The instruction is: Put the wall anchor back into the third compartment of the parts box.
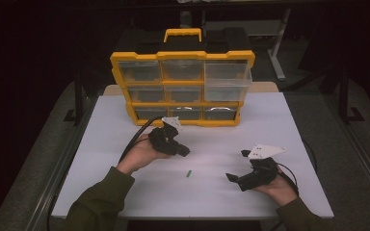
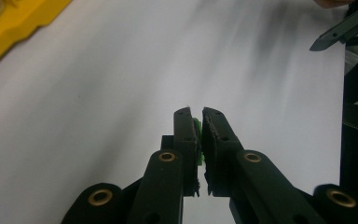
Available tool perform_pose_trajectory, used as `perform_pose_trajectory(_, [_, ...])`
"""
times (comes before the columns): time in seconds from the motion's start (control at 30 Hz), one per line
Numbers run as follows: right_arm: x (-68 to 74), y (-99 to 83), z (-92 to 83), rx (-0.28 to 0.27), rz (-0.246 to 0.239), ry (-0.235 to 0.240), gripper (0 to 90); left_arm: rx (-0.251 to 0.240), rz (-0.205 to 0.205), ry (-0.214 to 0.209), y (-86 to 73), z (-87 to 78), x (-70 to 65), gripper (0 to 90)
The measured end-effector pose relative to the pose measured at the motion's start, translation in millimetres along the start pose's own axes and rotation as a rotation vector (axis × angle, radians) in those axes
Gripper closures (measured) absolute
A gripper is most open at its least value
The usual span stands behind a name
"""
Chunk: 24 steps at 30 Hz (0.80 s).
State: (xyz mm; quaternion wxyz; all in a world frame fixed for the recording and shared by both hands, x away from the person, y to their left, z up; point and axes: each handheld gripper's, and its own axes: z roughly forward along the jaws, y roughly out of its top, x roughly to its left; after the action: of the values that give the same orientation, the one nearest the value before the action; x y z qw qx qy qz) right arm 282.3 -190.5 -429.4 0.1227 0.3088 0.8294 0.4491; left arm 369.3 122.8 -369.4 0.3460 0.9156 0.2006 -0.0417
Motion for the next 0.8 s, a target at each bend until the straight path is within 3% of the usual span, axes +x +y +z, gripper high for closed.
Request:
perform_pose_trajectory(0.43, [-0.2, 0.2, -0.7, -0.006, 0.004, 0.001, 0.0, -0.039, 0.011, -0.014, 29.5, -29.8, 2.9, 85.3])
perform_pose_trajectory(0.5, [-0.3, 0.2, -0.8, -0.009, 0.002, 0.001, 0.0, -0.023, 0.037, -0.017, 34.7, -36.0, 4.7, 85.3])
perform_pose_trajectory(0.53, [-0.4, 0.3, -0.9, -0.009, 0.003, 0.001, 0.0, -0.036, 0.023, -0.016, 37.3, -37.3, 3.5, 85.3])
perform_pose_trajectory(0.8, [-0.6, 0.4, -1.2, -0.012, 0.006, 0.0, 0.0, -0.06, 0.037, -0.015, 56.5, -56.3, 2.4, 85.3])
